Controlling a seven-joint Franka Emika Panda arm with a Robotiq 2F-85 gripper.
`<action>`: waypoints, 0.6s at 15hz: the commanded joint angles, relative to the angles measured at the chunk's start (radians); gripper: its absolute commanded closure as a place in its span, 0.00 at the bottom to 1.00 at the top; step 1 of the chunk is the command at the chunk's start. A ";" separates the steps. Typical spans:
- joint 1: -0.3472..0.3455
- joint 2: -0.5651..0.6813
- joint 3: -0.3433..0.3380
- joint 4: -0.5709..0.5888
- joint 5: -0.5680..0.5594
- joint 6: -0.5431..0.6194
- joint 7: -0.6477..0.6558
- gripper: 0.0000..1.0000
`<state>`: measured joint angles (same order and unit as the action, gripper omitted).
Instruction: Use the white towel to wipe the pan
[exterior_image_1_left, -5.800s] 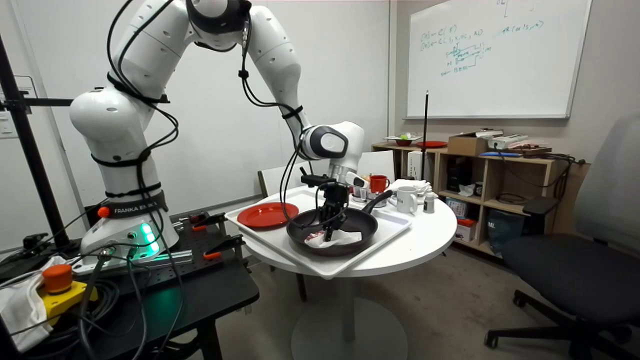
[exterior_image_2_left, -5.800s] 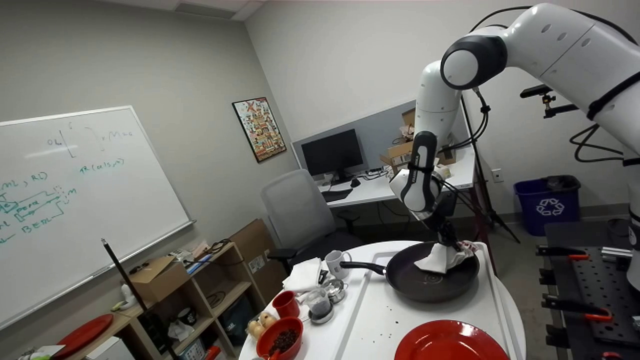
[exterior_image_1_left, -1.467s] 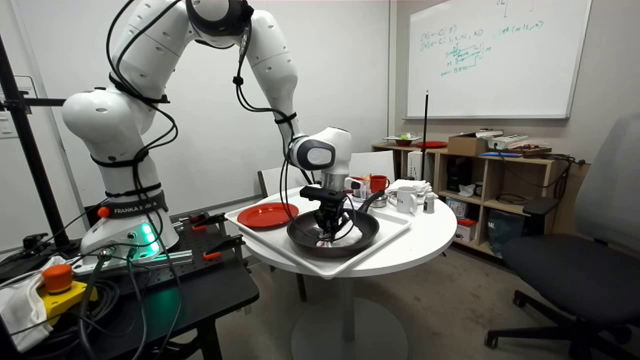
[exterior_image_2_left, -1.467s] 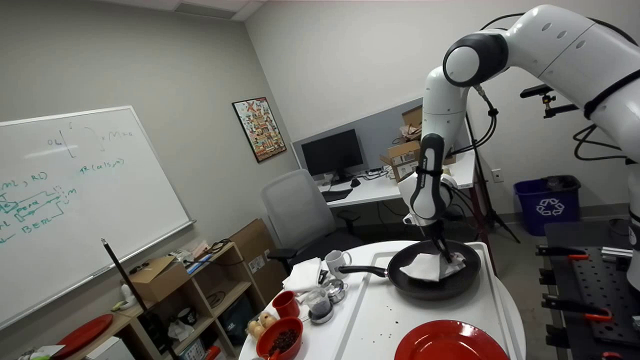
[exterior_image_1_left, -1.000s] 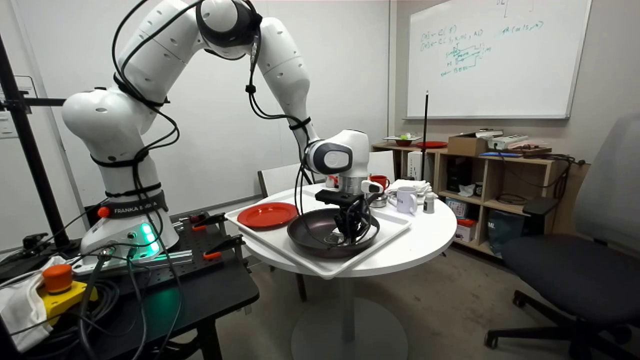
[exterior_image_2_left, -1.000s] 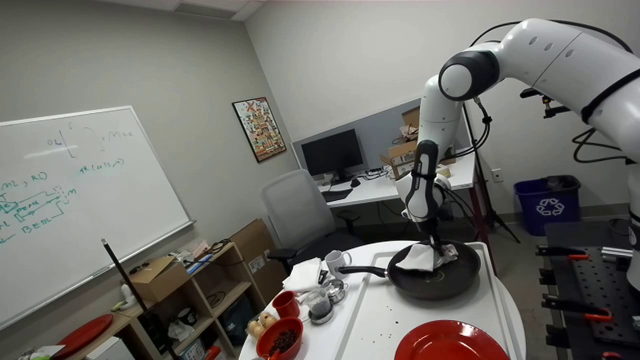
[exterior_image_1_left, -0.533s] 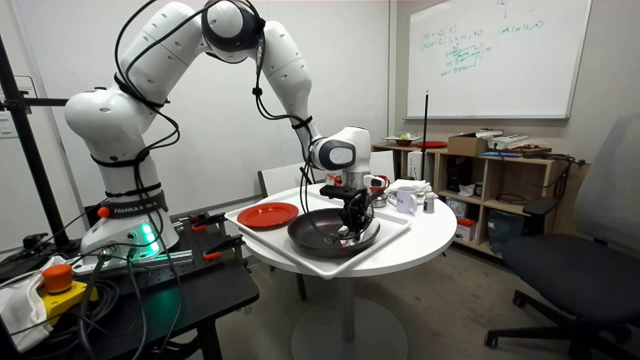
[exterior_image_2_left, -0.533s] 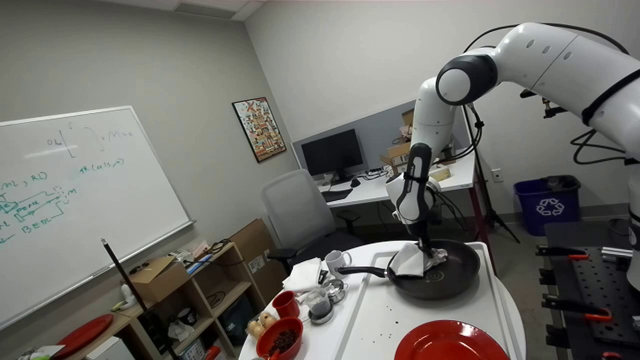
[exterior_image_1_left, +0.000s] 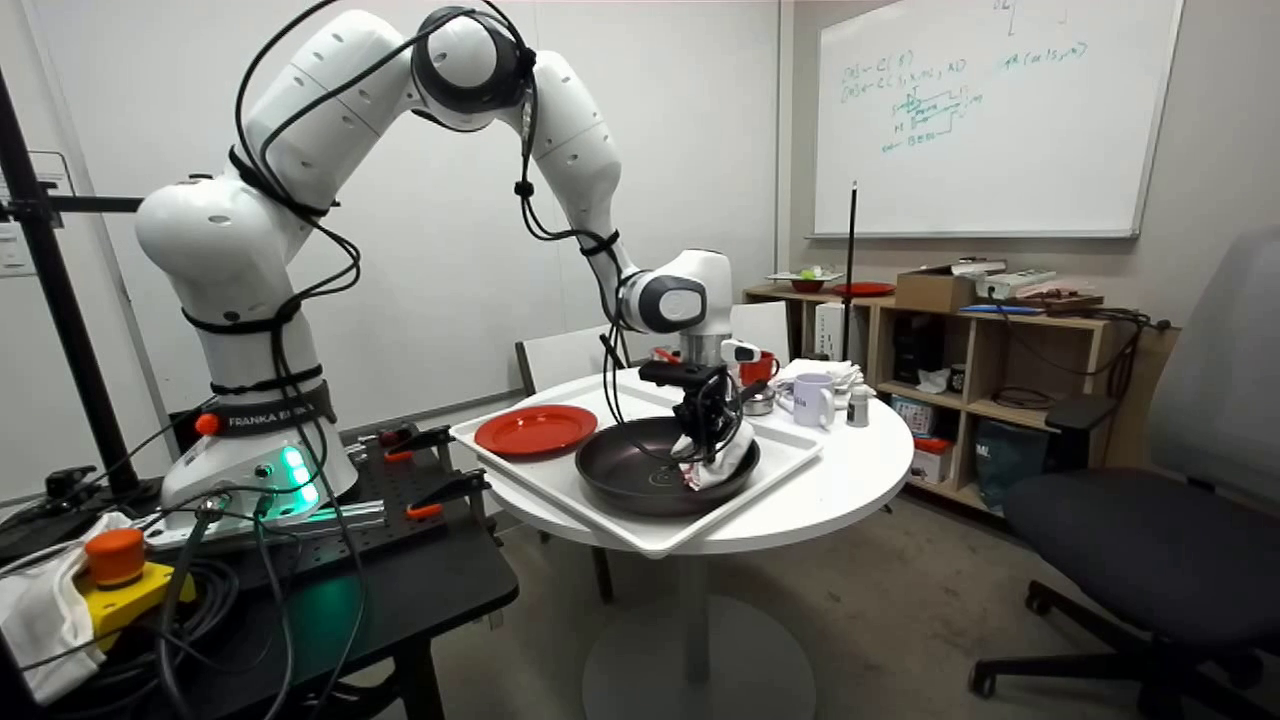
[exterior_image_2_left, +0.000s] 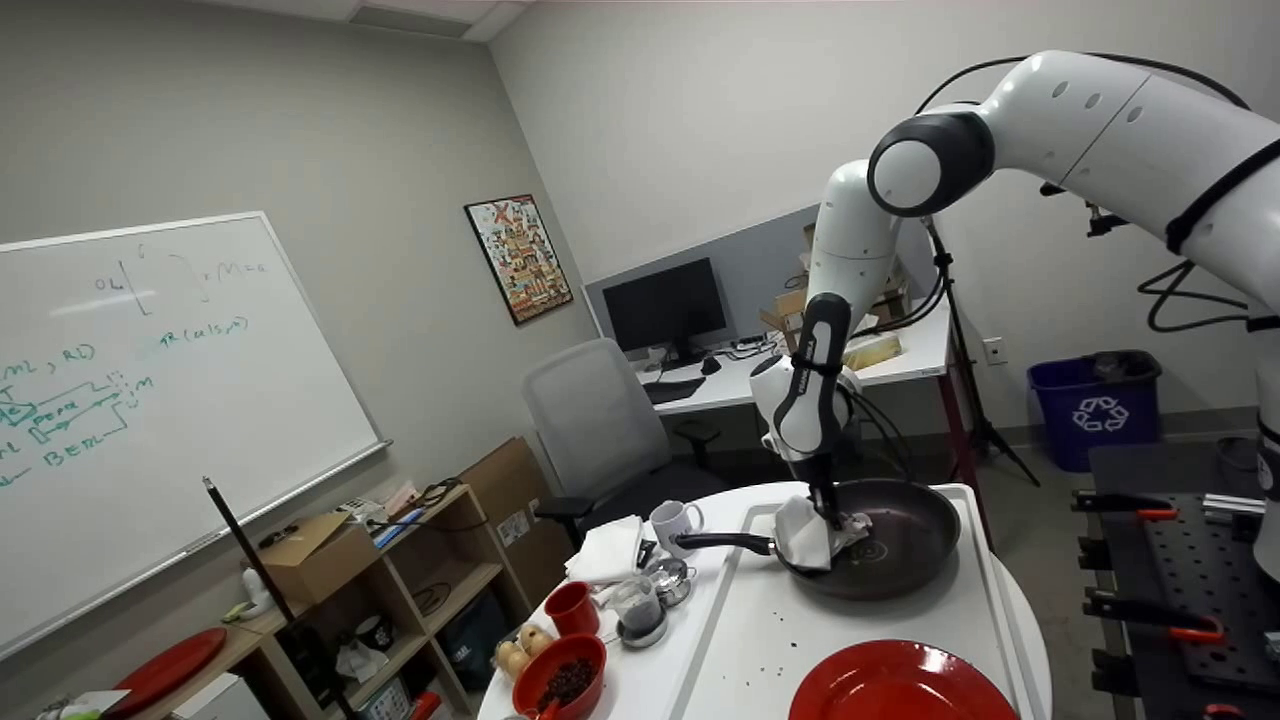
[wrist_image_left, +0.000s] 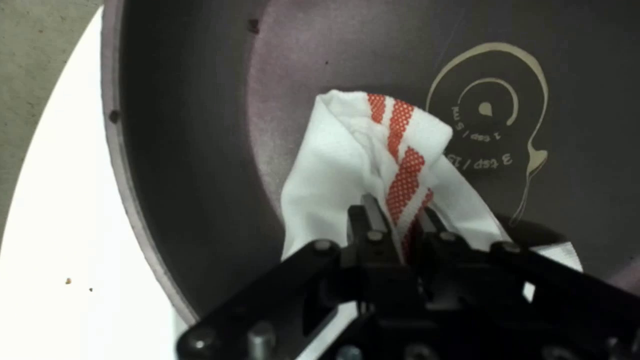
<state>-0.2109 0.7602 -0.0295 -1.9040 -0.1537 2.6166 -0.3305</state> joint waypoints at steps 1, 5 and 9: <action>-0.011 0.058 0.016 0.094 0.028 -0.060 -0.006 0.93; -0.031 0.091 0.044 0.144 0.044 -0.081 -0.035 0.93; -0.041 0.101 0.080 0.162 0.052 -0.095 -0.066 0.93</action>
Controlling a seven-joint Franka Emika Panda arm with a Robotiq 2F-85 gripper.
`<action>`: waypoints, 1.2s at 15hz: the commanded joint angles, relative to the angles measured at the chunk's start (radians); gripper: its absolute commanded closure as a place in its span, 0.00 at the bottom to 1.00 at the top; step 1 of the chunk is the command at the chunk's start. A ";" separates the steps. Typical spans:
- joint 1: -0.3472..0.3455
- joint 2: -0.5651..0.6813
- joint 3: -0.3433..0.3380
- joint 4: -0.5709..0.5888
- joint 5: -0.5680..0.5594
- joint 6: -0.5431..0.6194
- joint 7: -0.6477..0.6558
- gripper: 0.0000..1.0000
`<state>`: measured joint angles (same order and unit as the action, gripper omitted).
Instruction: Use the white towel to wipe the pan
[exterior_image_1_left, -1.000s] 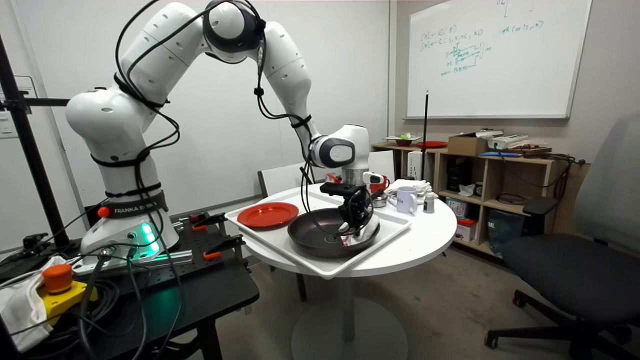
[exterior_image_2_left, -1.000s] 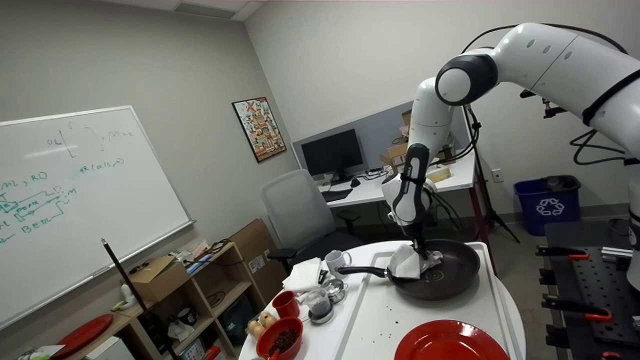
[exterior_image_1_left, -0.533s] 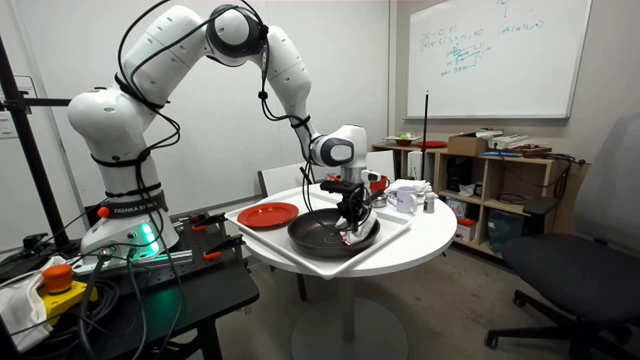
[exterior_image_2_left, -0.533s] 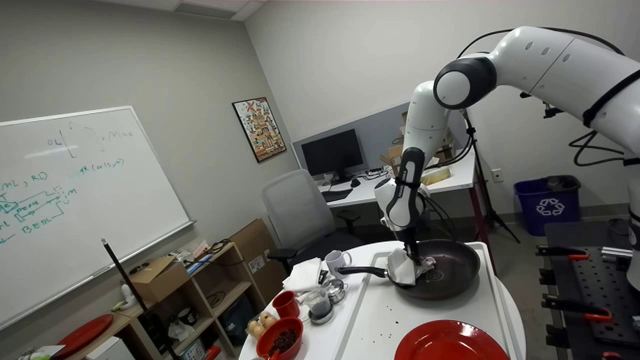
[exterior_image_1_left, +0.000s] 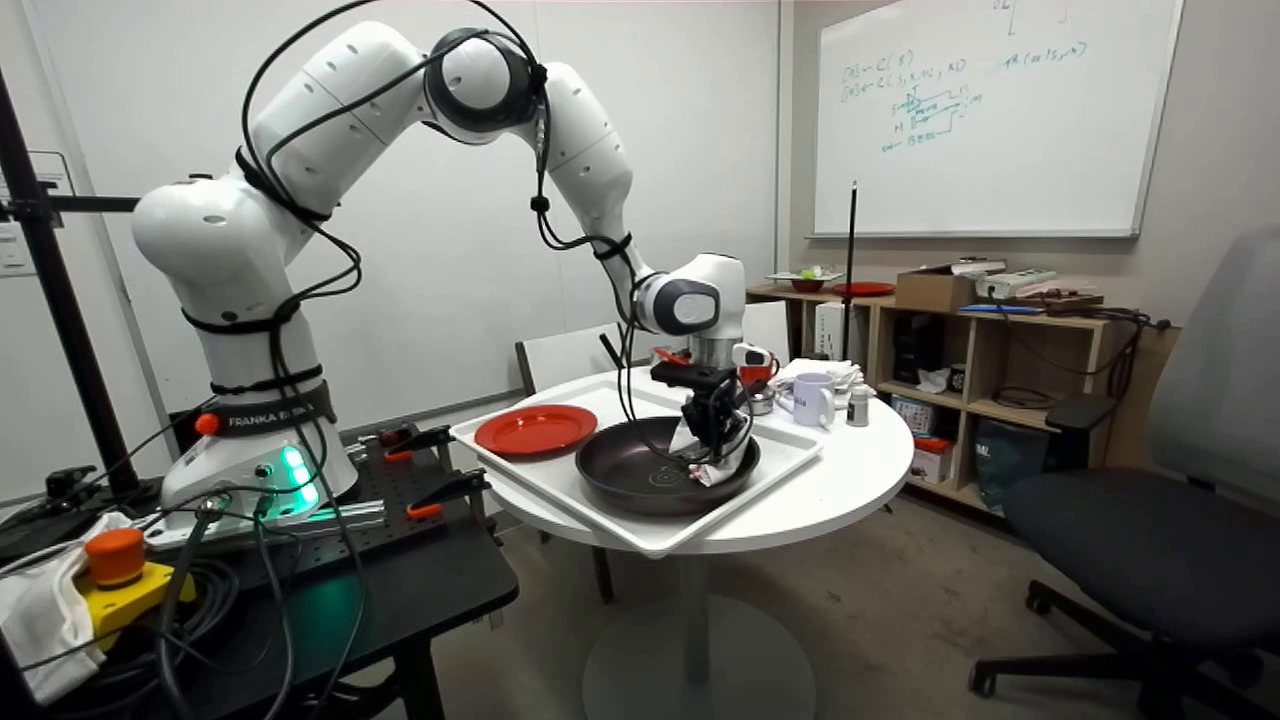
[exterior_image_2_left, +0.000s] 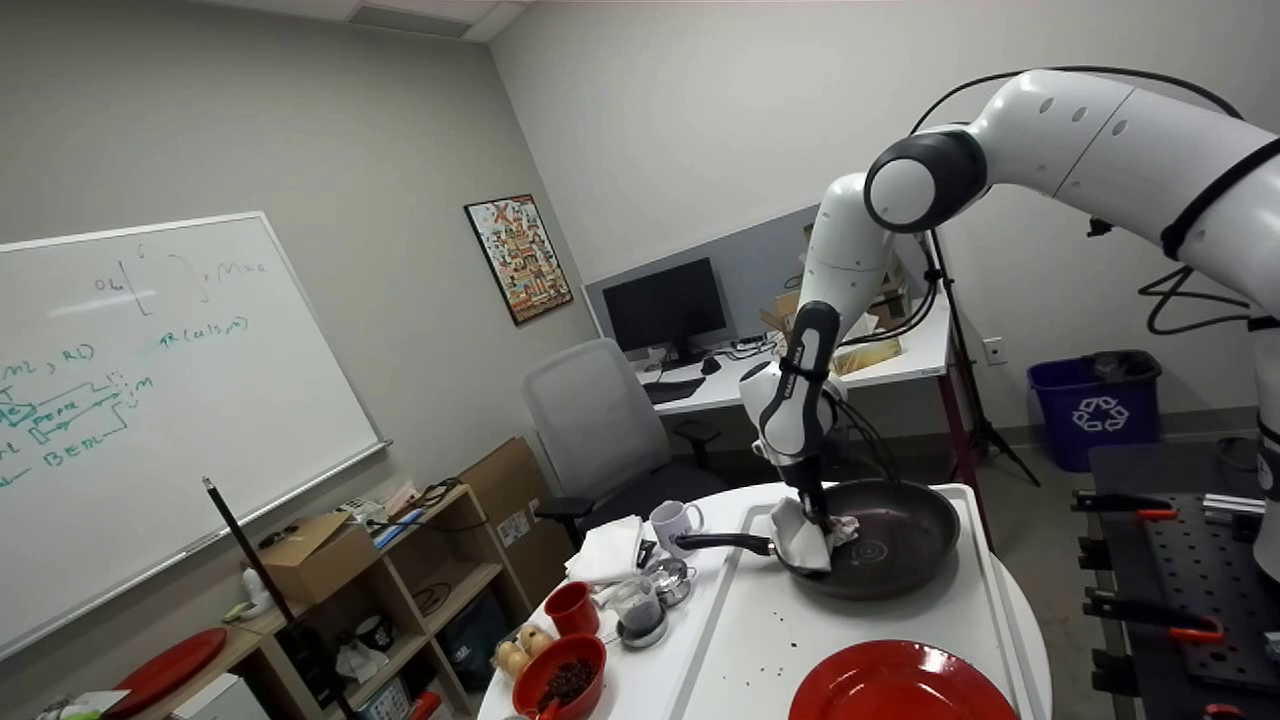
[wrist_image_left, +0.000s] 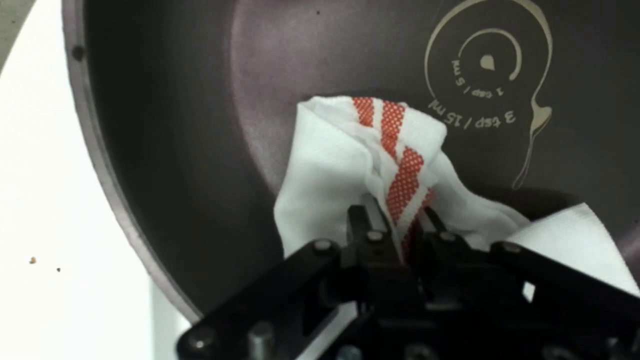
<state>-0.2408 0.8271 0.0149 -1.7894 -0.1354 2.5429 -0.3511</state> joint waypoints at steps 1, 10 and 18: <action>-0.009 0.034 0.042 0.046 0.031 -0.017 -0.051 0.93; 0.011 0.011 0.107 -0.044 0.001 0.003 -0.178 0.93; 0.045 -0.086 0.106 -0.275 -0.085 0.061 -0.330 0.93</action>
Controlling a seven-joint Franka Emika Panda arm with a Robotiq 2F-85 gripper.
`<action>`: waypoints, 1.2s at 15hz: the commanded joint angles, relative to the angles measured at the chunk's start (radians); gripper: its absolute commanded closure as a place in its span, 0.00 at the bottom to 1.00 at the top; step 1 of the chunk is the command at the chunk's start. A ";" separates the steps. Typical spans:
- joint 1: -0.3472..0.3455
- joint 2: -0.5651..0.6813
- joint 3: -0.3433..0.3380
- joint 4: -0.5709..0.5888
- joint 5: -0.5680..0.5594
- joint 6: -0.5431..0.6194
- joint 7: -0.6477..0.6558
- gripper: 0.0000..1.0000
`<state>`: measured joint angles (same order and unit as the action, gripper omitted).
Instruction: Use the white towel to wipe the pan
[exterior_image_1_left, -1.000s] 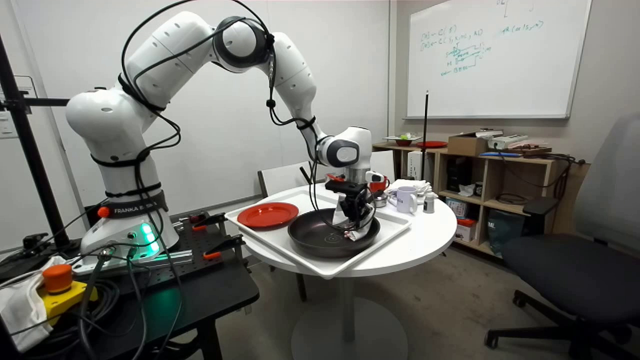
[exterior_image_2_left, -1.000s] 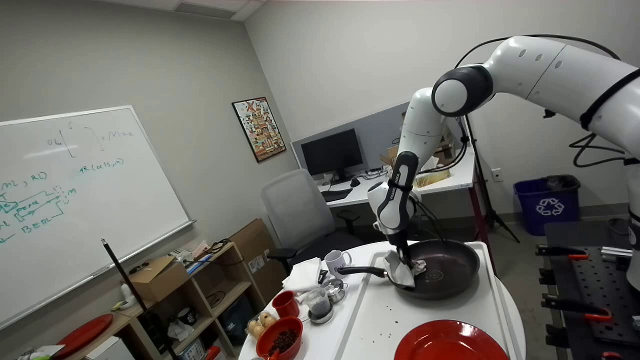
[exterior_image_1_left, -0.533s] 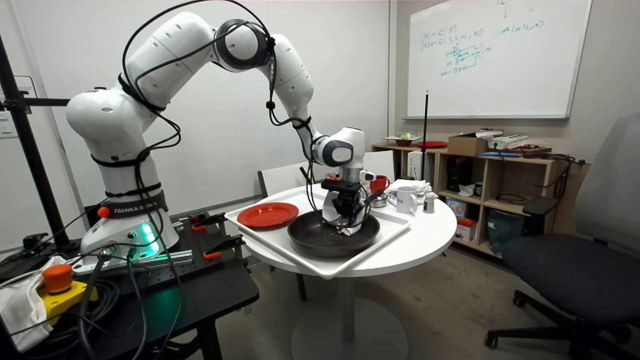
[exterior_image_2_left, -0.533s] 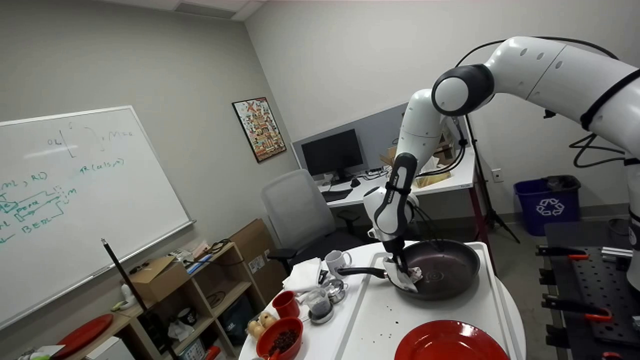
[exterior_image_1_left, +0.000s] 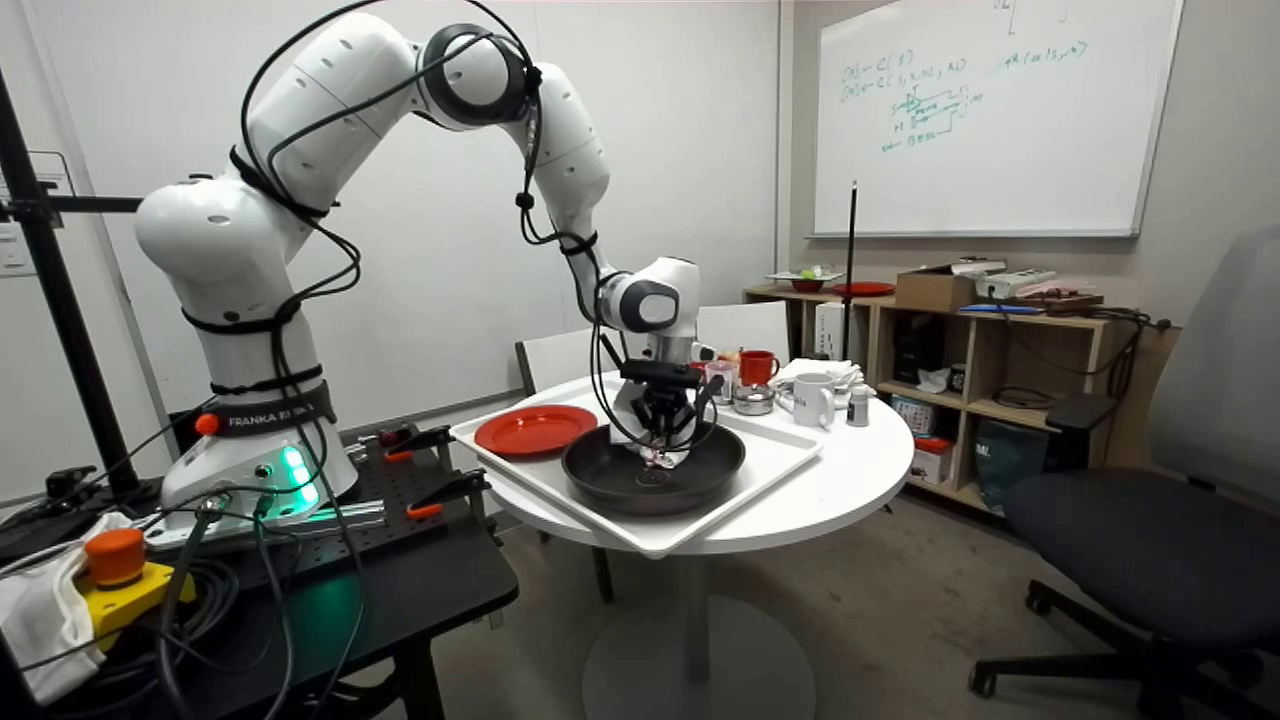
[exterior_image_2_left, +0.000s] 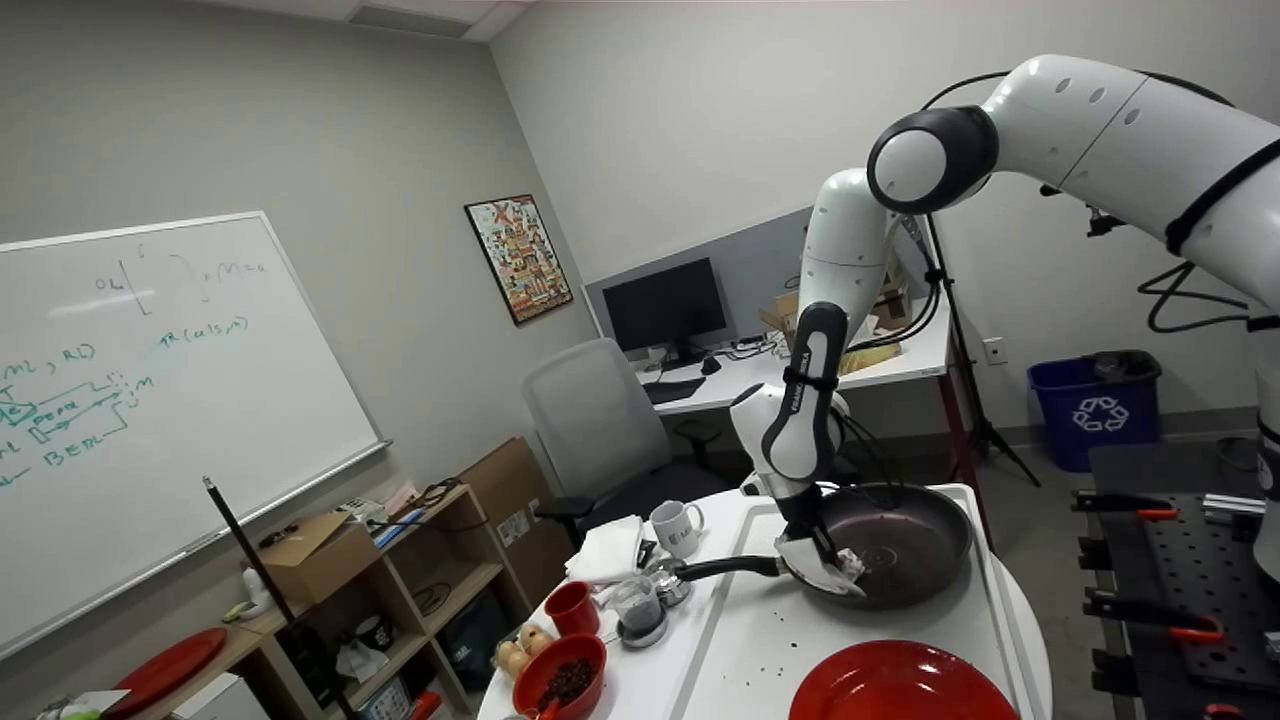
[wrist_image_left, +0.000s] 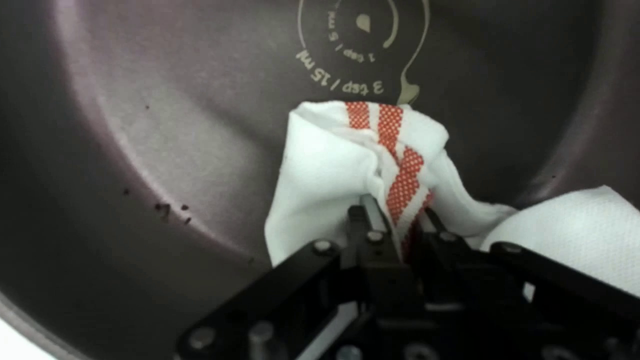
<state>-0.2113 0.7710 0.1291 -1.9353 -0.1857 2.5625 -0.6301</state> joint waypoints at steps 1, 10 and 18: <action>0.025 -0.047 -0.017 -0.164 -0.052 0.056 -0.061 0.93; 0.024 -0.146 -0.049 -0.365 -0.102 0.110 -0.141 0.93; -0.022 -0.131 -0.135 -0.331 -0.072 0.111 -0.110 0.93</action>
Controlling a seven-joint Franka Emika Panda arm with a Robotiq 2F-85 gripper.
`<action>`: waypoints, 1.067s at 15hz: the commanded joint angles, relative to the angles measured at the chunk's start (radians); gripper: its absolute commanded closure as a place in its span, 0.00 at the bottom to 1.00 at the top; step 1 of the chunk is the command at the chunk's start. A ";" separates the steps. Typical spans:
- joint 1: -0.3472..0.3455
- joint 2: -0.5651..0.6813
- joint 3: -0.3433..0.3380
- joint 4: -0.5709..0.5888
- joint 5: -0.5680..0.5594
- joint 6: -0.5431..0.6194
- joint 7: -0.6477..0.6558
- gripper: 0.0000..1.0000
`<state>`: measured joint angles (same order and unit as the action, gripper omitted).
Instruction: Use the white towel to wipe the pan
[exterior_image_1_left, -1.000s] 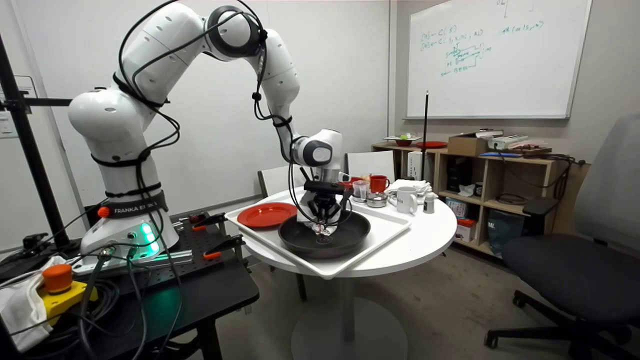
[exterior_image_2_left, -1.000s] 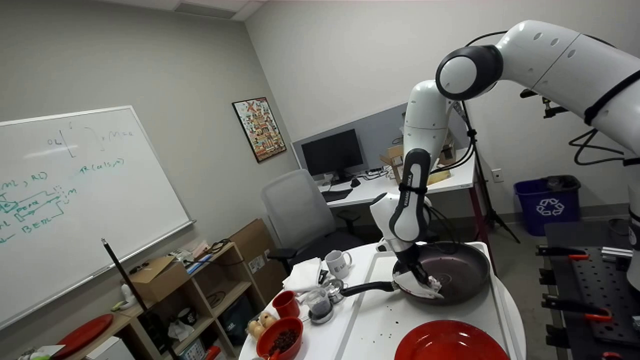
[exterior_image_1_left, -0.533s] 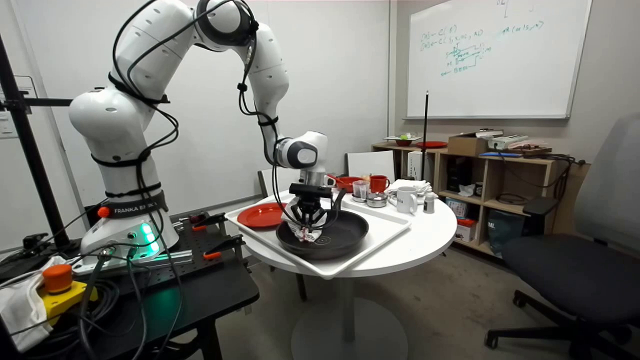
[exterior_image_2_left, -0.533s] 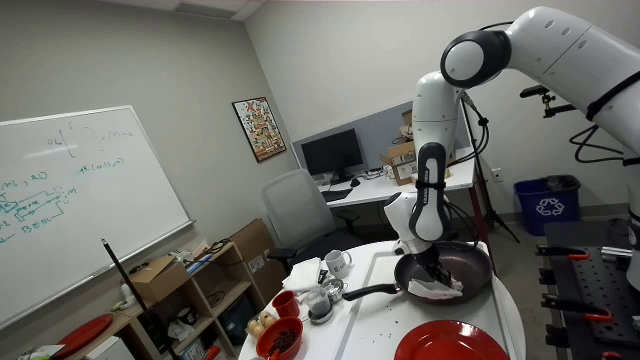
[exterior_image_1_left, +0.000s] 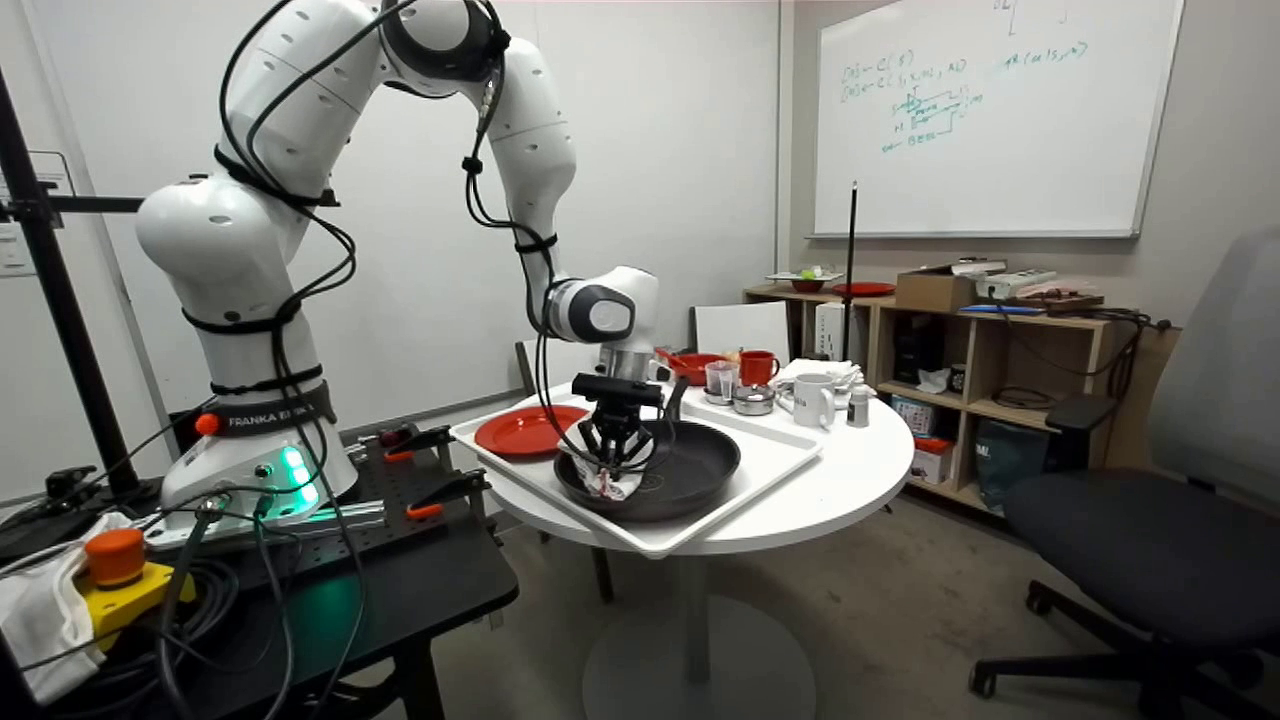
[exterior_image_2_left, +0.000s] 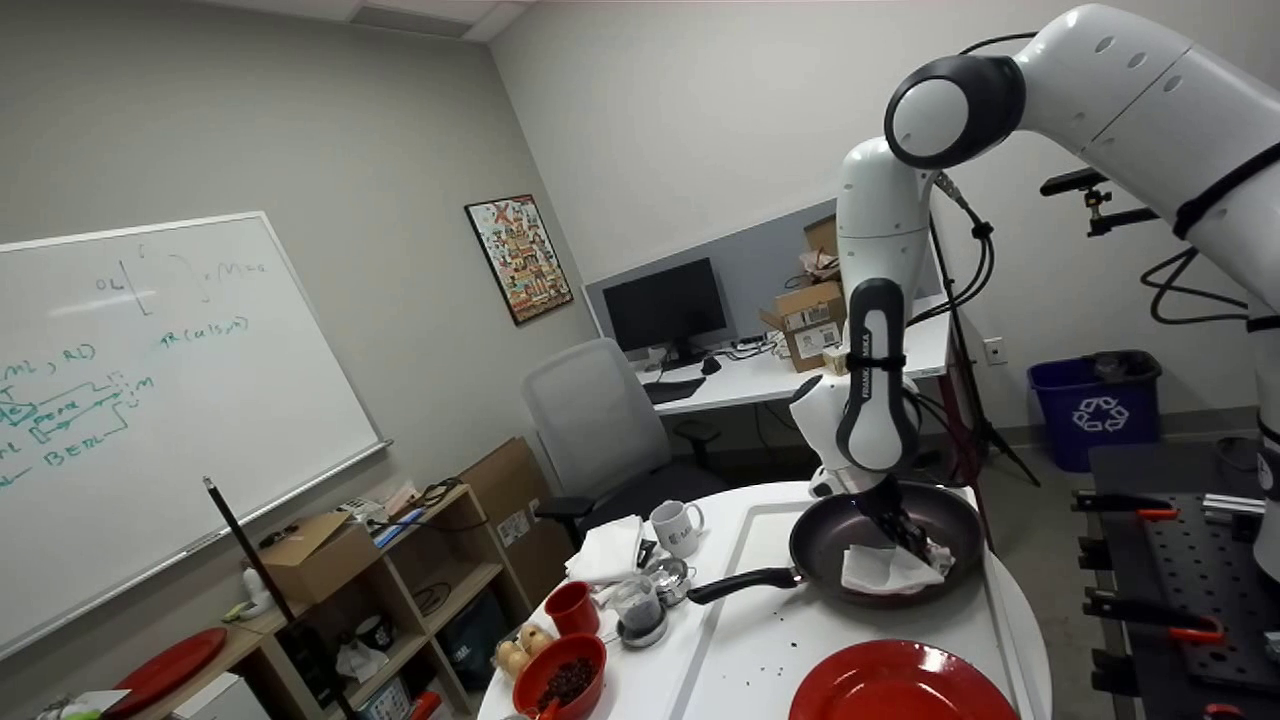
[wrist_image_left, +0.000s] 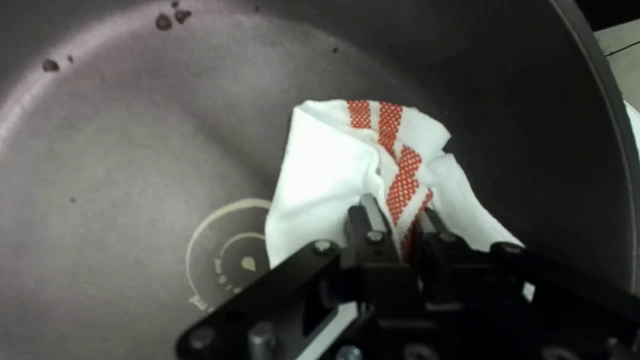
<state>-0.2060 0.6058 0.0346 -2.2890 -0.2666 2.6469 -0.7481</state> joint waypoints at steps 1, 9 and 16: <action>-0.044 0.041 -0.051 0.042 0.021 0.023 0.011 0.93; -0.163 0.110 -0.078 0.212 0.136 0.009 0.068 0.93; -0.110 0.130 -0.080 0.229 0.108 0.042 0.149 0.93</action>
<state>-0.3535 0.7032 -0.0436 -2.0775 -0.1466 2.6526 -0.6463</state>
